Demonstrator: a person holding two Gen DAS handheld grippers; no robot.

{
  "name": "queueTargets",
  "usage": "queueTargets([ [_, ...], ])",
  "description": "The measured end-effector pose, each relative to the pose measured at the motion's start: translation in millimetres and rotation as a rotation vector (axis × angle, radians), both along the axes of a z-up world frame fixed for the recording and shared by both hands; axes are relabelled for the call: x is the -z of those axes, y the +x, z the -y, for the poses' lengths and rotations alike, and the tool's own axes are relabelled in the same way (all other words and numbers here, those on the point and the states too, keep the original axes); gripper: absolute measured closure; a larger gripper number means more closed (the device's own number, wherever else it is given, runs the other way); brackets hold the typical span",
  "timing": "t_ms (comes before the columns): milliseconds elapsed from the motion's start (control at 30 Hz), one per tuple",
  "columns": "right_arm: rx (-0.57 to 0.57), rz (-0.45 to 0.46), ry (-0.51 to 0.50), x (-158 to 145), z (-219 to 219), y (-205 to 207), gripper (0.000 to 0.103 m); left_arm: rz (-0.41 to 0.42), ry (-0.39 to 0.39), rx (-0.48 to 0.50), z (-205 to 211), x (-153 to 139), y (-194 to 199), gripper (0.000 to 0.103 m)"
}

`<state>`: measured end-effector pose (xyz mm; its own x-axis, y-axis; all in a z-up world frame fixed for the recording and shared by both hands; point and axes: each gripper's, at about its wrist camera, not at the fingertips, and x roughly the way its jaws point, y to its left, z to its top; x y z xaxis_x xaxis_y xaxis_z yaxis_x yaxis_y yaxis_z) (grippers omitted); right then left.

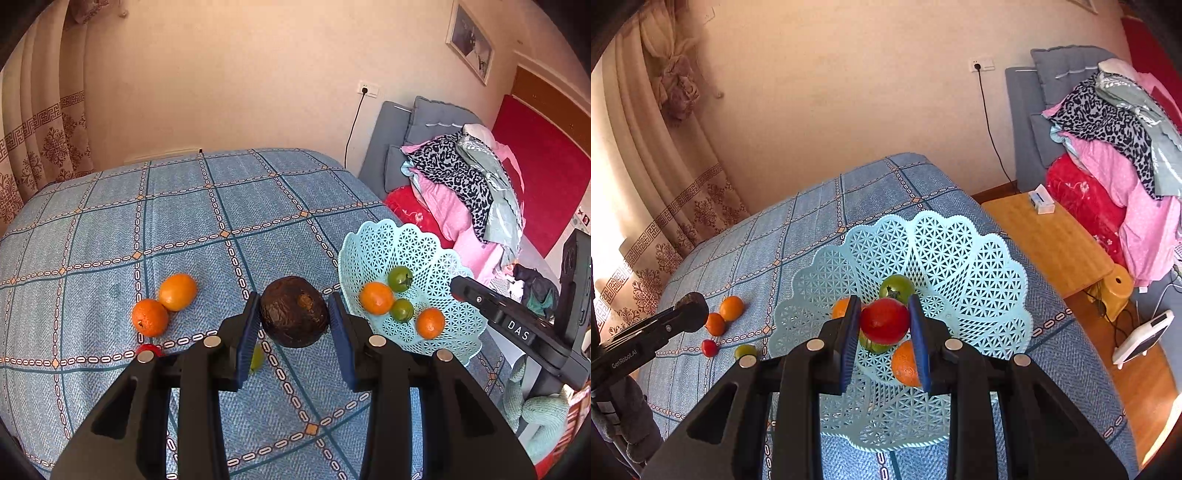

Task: Organize fruits
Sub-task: 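Carry the brown fruit and red tomato over the blue basket, then open both tools to drop the fruits into the basket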

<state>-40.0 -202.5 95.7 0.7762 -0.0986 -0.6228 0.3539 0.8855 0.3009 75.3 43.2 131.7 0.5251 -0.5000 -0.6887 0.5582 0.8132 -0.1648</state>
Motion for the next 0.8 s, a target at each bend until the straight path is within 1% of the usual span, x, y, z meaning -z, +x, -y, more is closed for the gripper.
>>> queueTargets([
  [267, 0.036, -0.011, 0.005, 12, 13, -4, 0.077, -0.02, 0.037, 0.059, 33, 15, -8, 0.065],
  [633, 0.068, 0.001, -0.017, 11, 21, -8, 0.077, -0.025, 0.055, 0.141, 80, 23, -24, 0.065],
  [800, 0.082, 0.003, -0.035, 10, 21, -11, 0.077, -0.034, 0.055, 0.172, 92, 28, -28, 0.065],
])
